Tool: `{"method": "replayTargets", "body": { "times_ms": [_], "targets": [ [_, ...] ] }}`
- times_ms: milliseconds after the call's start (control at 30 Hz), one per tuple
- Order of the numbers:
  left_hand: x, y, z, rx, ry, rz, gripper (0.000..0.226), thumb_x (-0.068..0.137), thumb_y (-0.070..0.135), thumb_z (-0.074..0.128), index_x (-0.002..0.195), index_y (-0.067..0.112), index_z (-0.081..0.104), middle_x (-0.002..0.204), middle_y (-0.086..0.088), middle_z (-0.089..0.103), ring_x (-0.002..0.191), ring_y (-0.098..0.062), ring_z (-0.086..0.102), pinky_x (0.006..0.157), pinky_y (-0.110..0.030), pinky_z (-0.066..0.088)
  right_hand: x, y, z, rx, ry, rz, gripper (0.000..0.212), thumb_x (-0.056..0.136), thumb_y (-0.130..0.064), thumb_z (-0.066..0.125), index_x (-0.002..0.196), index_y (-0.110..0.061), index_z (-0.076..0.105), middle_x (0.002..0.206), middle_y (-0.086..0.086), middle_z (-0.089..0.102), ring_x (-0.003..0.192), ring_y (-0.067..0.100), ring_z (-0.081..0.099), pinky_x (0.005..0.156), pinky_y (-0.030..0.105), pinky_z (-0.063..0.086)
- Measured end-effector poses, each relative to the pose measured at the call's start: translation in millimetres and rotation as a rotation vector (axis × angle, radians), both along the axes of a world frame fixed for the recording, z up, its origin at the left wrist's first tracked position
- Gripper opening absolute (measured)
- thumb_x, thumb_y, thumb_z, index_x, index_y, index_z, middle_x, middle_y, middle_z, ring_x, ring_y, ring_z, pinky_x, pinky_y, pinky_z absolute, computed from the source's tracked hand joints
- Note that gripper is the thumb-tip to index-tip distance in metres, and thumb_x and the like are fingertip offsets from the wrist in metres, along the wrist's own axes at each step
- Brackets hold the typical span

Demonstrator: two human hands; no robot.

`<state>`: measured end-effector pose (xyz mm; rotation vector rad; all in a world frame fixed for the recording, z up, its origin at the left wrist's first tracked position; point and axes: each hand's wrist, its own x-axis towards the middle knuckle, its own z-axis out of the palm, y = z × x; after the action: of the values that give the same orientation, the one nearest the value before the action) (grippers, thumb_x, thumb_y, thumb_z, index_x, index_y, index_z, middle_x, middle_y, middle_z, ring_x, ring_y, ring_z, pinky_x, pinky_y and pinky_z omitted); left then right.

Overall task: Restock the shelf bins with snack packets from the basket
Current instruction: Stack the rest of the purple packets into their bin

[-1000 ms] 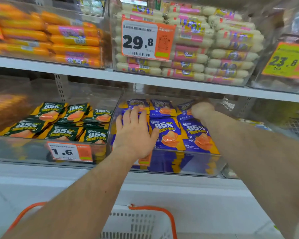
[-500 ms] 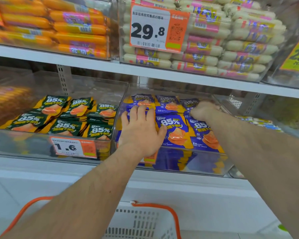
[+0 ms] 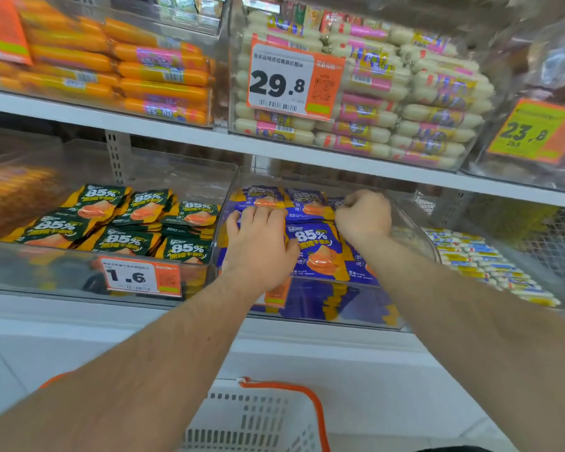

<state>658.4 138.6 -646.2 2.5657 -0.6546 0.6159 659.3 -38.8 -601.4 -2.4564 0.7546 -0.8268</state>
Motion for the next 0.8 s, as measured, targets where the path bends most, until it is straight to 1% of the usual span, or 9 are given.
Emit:
{"method": "replayTargets", "body": {
  "times_ms": [100, 200, 267, 333, 400, 500, 600, 700, 800],
  "targets": [
    [-4.5, 4.8, 5.3, -0.115, -0.057, -0.055, 0.045, 0.088, 0.033, 0.057, 0.132, 0.023, 0.05, 0.133, 0.003, 0.054, 0.127, -0.021, 0.041, 0.11, -0.037, 0.013, -25.4, 46.8, 2.9, 0.098, -0.17, 0.153, 0.013, 0.086, -0.015, 0.055, 0.081, -0.019, 0.067, 0.083, -0.002, 0.063, 0.081, 0.017, 0.054, 0.069, 0.023, 0.038],
    [-19.1, 13.1, 7.6, -0.214, -0.142, -0.136, 0.039, 0.079, 0.022, 0.063, 0.118, 0.018, 0.06, 0.114, 0.0, 0.064, 0.11, -0.025, 0.054, 0.096, -0.031, 0.022, -43.4, 89.4, -1.0, 0.172, -0.287, 0.236, 0.014, 0.084, -0.017, 0.058, 0.072, -0.021, 0.064, 0.073, -0.004, 0.063, 0.076, 0.016, 0.057, 0.067, 0.026, 0.041],
    [-29.9, 23.1, 4.2, -0.281, -0.151, -0.15, 0.033, 0.076, 0.022, 0.065, 0.108, 0.017, 0.063, 0.102, -0.001, 0.066, 0.098, -0.026, 0.058, 0.086, -0.032, 0.028, -52.2, 112.0, -7.5, 0.261, -0.353, 0.231, 0.017, 0.084, -0.016, 0.059, 0.068, -0.02, 0.06, 0.065, -0.006, 0.058, 0.07, 0.013, 0.053, 0.062, 0.022, 0.035],
    [-41.3, 39.3, -5.2, -0.326, -0.127, -0.15, 0.029, 0.075, 0.023, 0.065, 0.104, 0.018, 0.063, 0.097, 0.001, 0.065, 0.092, -0.025, 0.059, 0.078, -0.034, 0.032, -61.8, 133.2, -19.5, 0.365, -0.39, 0.238, 0.021, 0.086, -0.013, 0.058, 0.066, -0.018, 0.056, 0.06, -0.007, 0.053, 0.063, 0.01, 0.047, 0.055, 0.018, 0.031],
    [-55.1, 60.5, -22.4, -0.355, -0.087, -0.162, 0.03, 0.074, 0.022, 0.064, 0.103, 0.017, 0.064, 0.095, -0.001, 0.065, 0.087, -0.027, 0.059, 0.072, -0.038, 0.04, -73.2, 154.0, -37.5, 0.435, -0.38, 0.284, 0.026, 0.088, -0.011, 0.056, 0.064, -0.02, 0.052, 0.06, -0.008, 0.05, 0.06, 0.009, 0.043, 0.055, 0.019, 0.031],
    [-83.9, 94.1, -64.3, -0.446, 0.088, -0.122, 0.029, 0.074, 0.013, 0.068, 0.101, 0.014, 0.06, 0.092, -0.006, 0.062, 0.079, -0.031, 0.058, 0.062, -0.041, 0.045, -90.0, 183.0, -80.1, 0.454, -0.258, 0.371, 0.03, 0.087, -0.007, 0.056, 0.062, -0.021, 0.047, 0.058, -0.008, 0.047, 0.063, 0.011, 0.041, 0.056, 0.022, 0.03],
    [-101.4, 120.9, -110.6, -0.357, 0.331, -0.053, 0.026, 0.079, 0.014, 0.066, 0.099, 0.018, 0.051, 0.088, -0.002, 0.058, 0.074, -0.028, 0.055, 0.059, -0.041, 0.043, -102.2, 202.5, -129.8, 0.43, -0.022, 0.457, 0.022, 0.085, -0.008, 0.055, 0.067, -0.02, 0.051, 0.062, -0.007, 0.05, 0.067, 0.015, 0.047, 0.059, 0.03, 0.034],
    [-101.0, 141.8, -149.3, -0.222, 0.513, -0.006, 0.023, 0.087, 0.016, 0.058, 0.108, 0.018, 0.051, 0.095, 0.0, 0.058, 0.079, -0.024, 0.056, 0.065, -0.04, 0.047, -101.3, 208.2, -176.7, 0.336, 0.219, 0.552, 0.016, 0.085, -0.012, 0.055, 0.071, -0.019, 0.054, 0.074, -0.001, 0.059, 0.075, 0.021, 0.055, 0.065, 0.034, 0.046],
    [-100.8, 155.9, -183.1, -0.096, 0.656, 0.032, 0.033, 0.089, 0.019, 0.054, 0.122, 0.021, 0.052, 0.111, 0.003, 0.059, 0.091, -0.02, 0.058, 0.079, -0.04, 0.052, -96.0, 204.3, -223.5, 0.246, 0.41, 0.565, 0.01, 0.086, -0.015, 0.055, 0.077, -0.016, 0.059, 0.081, 0.002, 0.062, 0.077, 0.021, 0.056, 0.066, 0.032, 0.046]
  ]
}}
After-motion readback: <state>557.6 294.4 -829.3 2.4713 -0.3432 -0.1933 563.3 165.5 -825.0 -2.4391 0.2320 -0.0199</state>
